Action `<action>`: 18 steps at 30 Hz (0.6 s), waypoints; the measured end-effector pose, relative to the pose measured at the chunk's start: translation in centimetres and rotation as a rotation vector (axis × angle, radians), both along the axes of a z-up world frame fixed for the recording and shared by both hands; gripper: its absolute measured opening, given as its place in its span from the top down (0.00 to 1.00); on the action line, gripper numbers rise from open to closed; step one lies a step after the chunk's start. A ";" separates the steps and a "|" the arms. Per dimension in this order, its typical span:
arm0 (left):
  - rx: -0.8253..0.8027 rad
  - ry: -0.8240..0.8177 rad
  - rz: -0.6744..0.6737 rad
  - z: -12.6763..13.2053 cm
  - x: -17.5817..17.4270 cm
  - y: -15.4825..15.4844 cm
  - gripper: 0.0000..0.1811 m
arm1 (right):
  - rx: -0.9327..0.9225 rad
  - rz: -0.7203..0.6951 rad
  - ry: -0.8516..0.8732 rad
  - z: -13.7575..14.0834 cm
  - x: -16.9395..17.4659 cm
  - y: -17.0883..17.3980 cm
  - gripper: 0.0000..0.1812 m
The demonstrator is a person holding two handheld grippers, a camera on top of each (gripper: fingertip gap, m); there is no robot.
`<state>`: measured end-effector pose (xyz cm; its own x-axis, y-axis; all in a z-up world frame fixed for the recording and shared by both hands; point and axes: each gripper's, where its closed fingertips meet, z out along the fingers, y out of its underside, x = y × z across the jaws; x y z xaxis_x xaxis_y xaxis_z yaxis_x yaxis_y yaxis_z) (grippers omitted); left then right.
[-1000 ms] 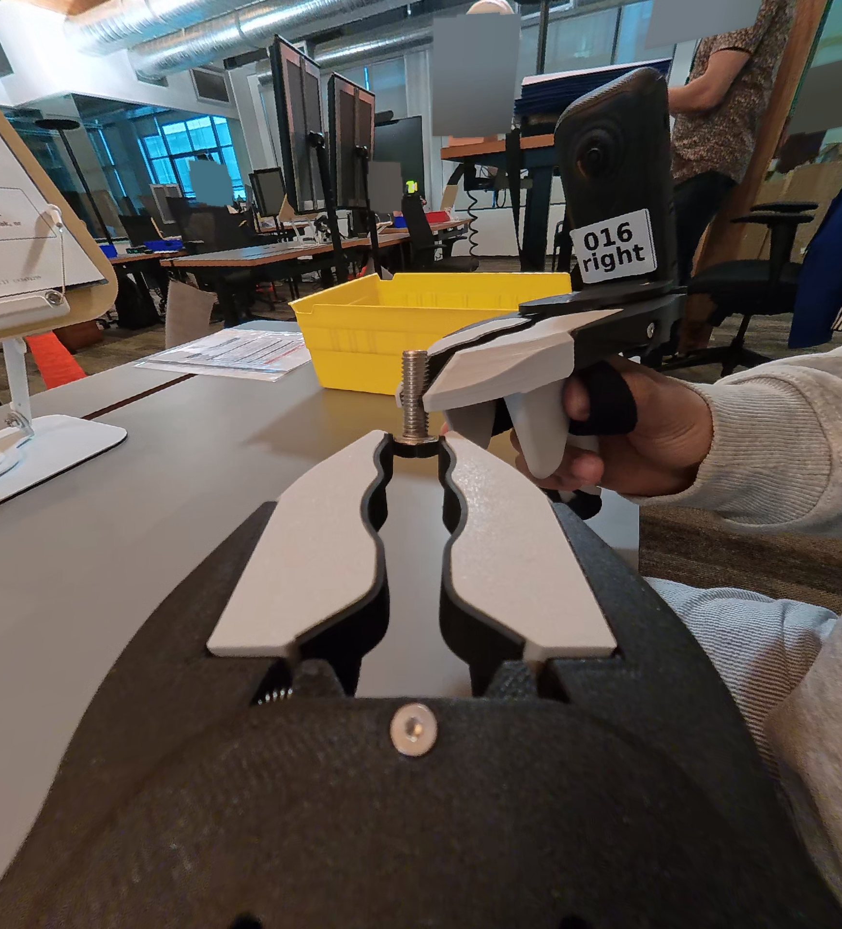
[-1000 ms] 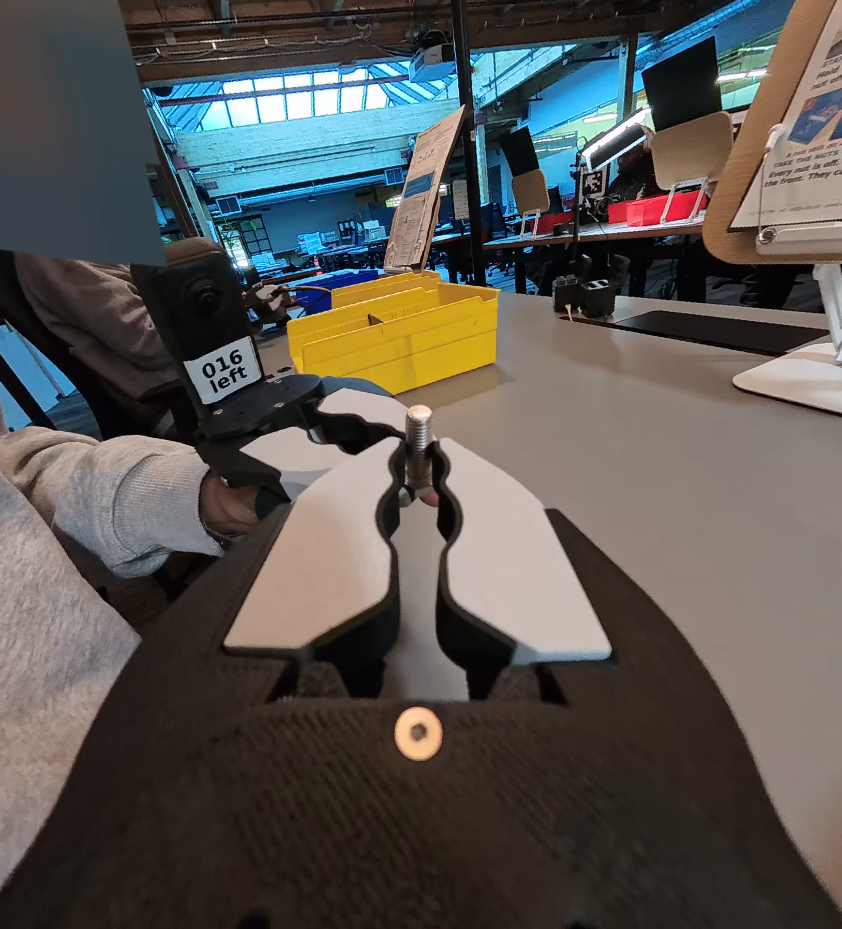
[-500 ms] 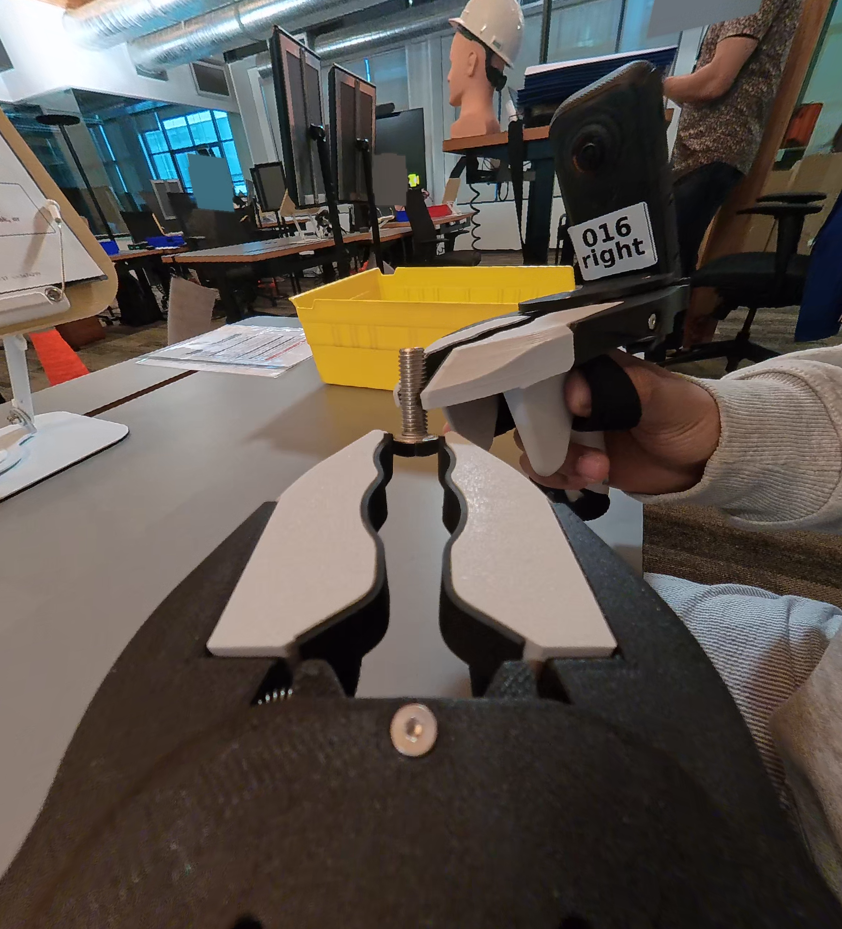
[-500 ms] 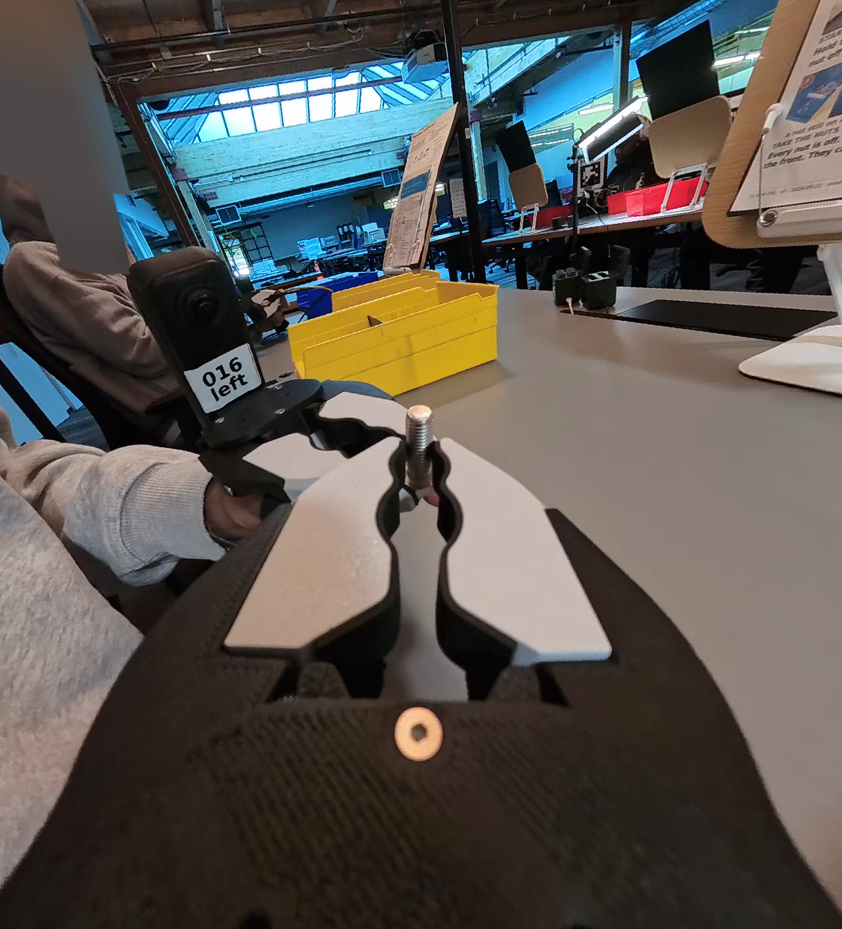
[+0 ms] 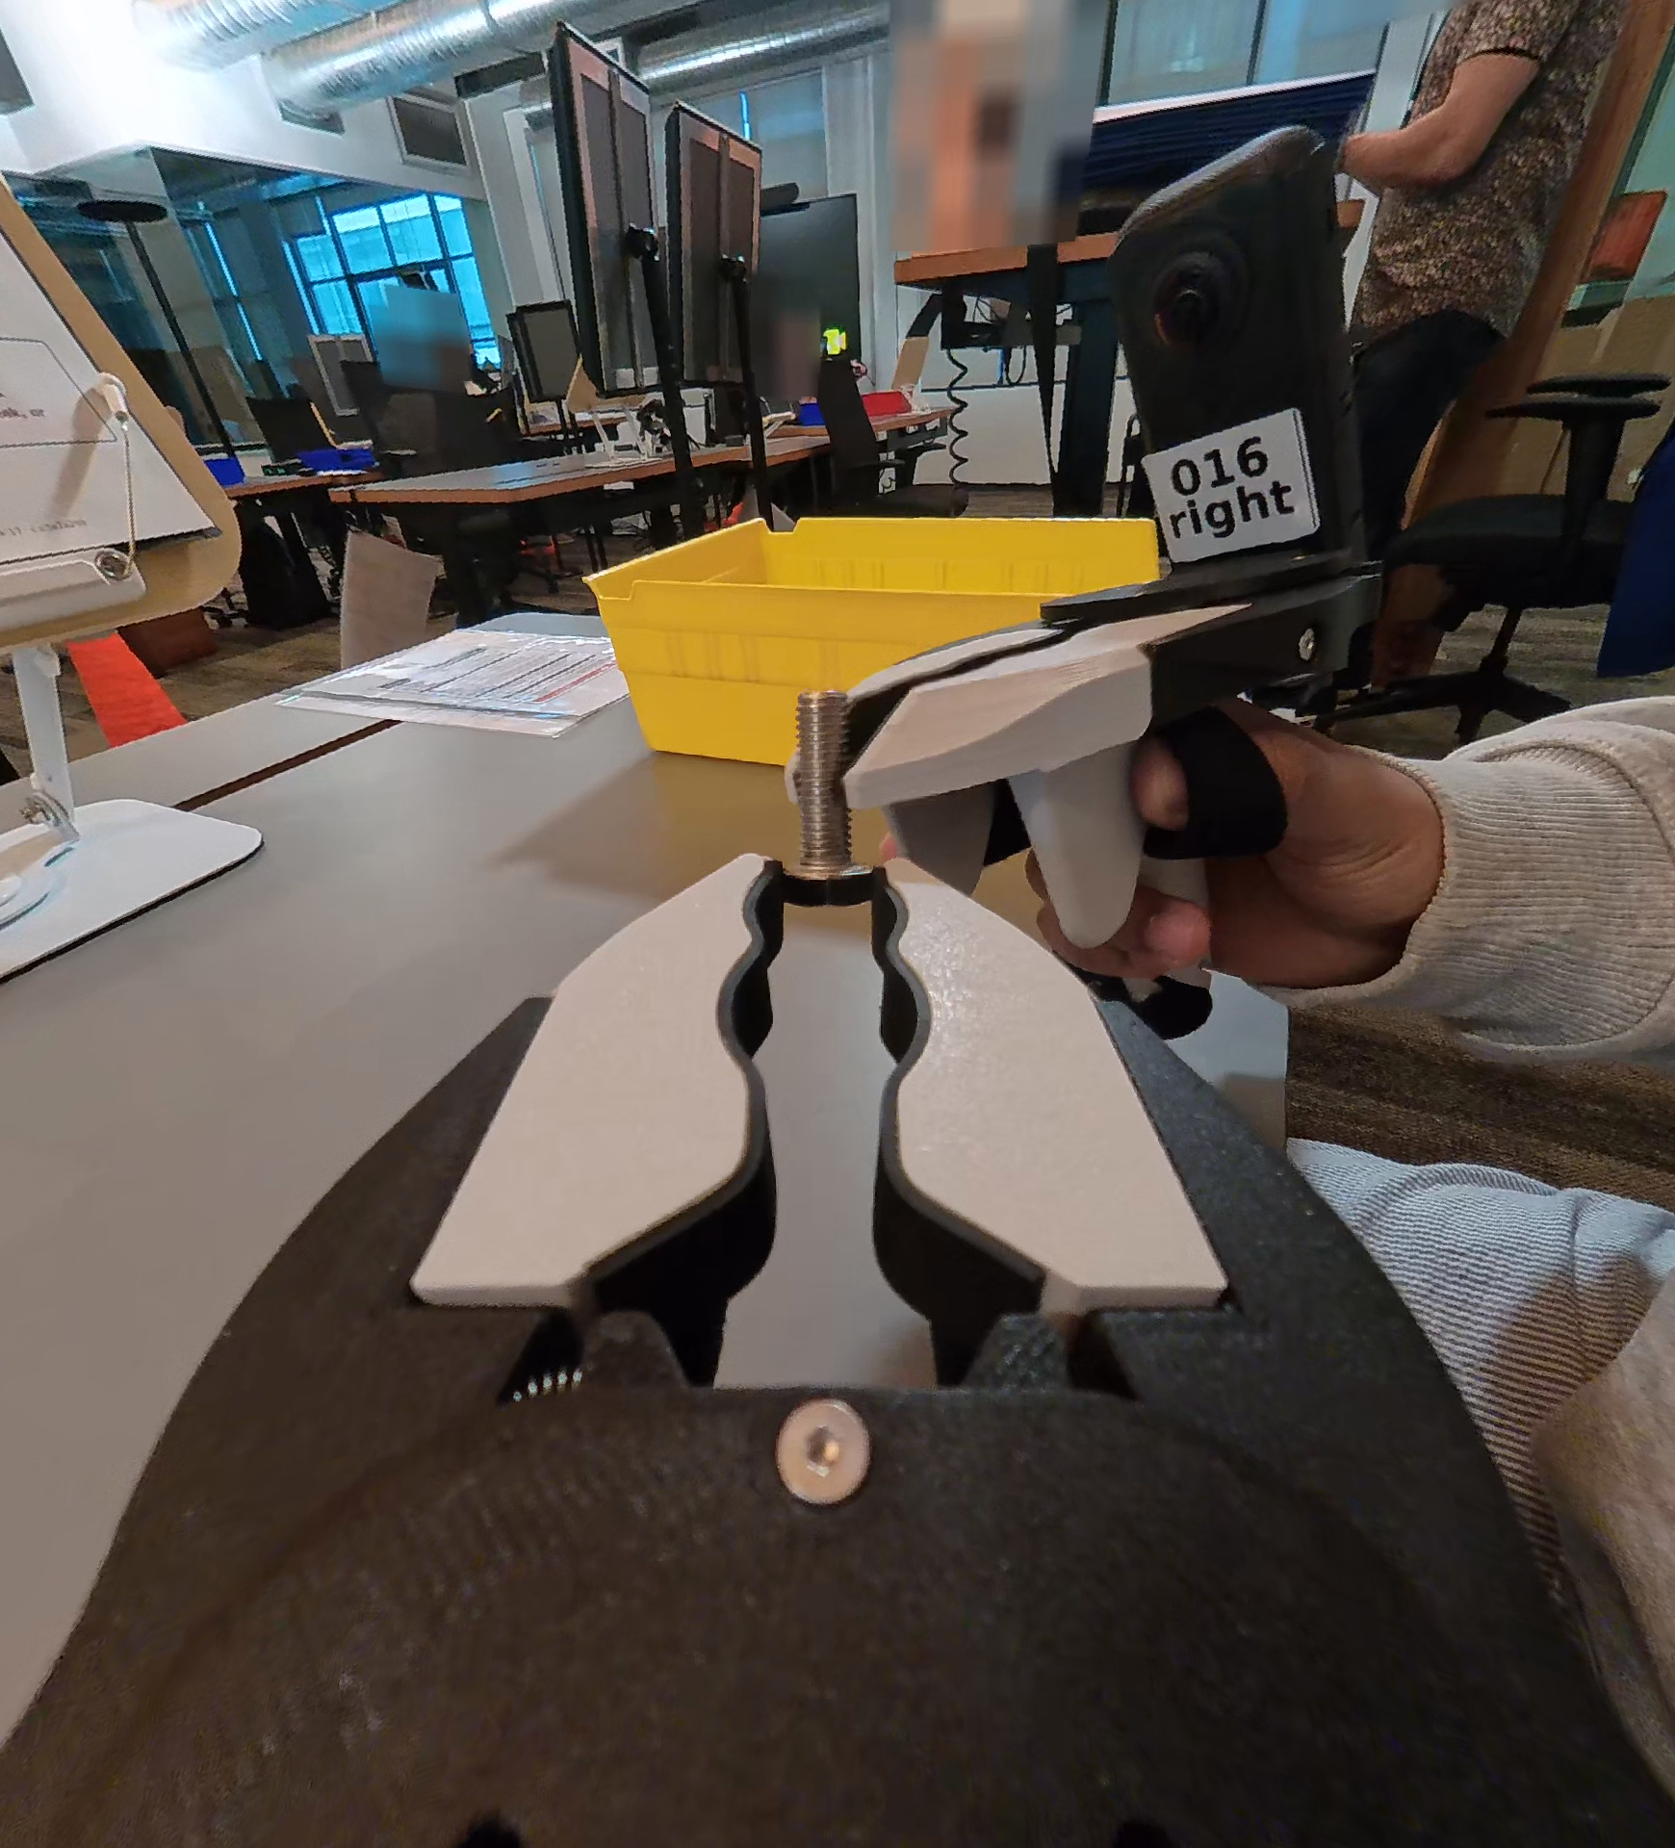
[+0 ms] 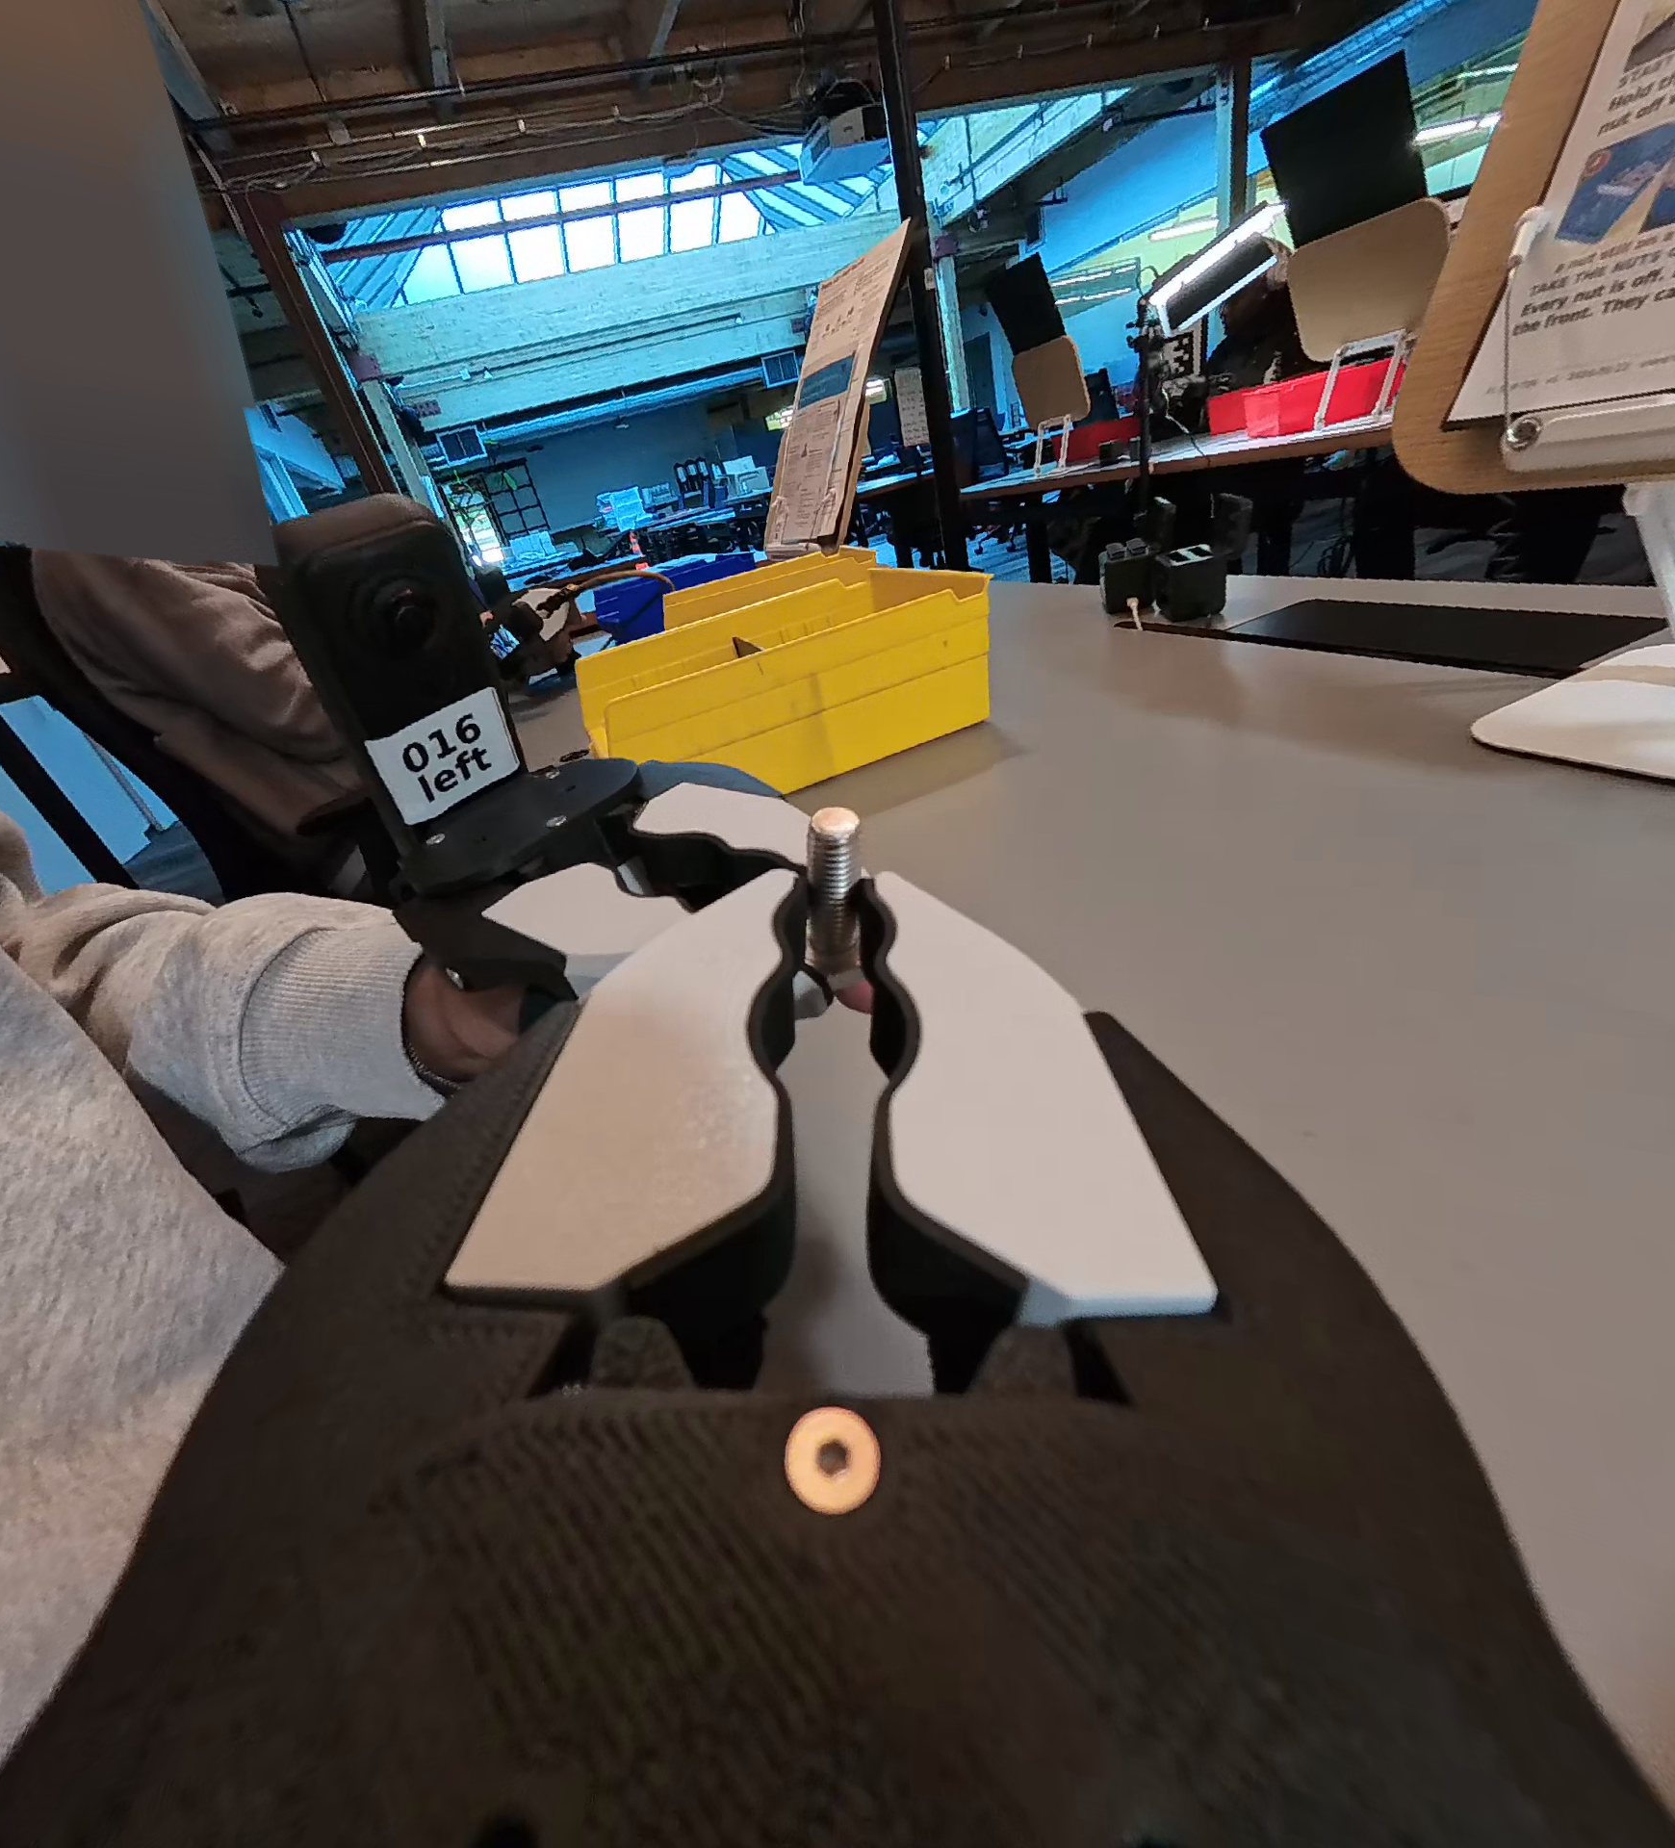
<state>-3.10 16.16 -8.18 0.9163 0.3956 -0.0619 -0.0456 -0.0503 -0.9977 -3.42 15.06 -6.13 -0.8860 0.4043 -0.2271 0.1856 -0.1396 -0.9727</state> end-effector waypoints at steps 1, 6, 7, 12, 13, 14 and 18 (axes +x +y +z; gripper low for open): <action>-0.004 0.000 0.007 -0.1 -0.1 -0.1 0.90 | -0.002 -0.001 0.003 0.0 0.0 0.0 0.95; 0.034 -0.024 0.028 0.3 -0.6 -0.5 0.90 | -0.041 -0.024 0.014 0.5 -0.5 0.7 0.90; 0.046 -0.031 0.030 0.5 -0.7 -0.7 0.90 | -0.044 -0.026 0.007 0.5 -0.6 0.8 0.90; 0.103 -0.063 0.040 1.0 -1.1 -1.2 0.90 | -0.058 -0.029 -0.006 0.4 -0.8 1.0 0.89; 0.111 -0.069 0.040 1.1 -1.2 -1.2 0.90 | -0.057 -0.027 -0.007 0.4 -0.8 0.9 0.89; 0.118 -0.071 0.040 1.1 -1.2 -1.3 0.90 | -0.056 -0.023 -0.007 0.3 -0.7 0.9 0.90; 0.124 -0.066 0.030 1.3 -1.0 -1.2 0.90 | -0.051 -0.012 -0.007 0.3 -0.5 0.6 0.90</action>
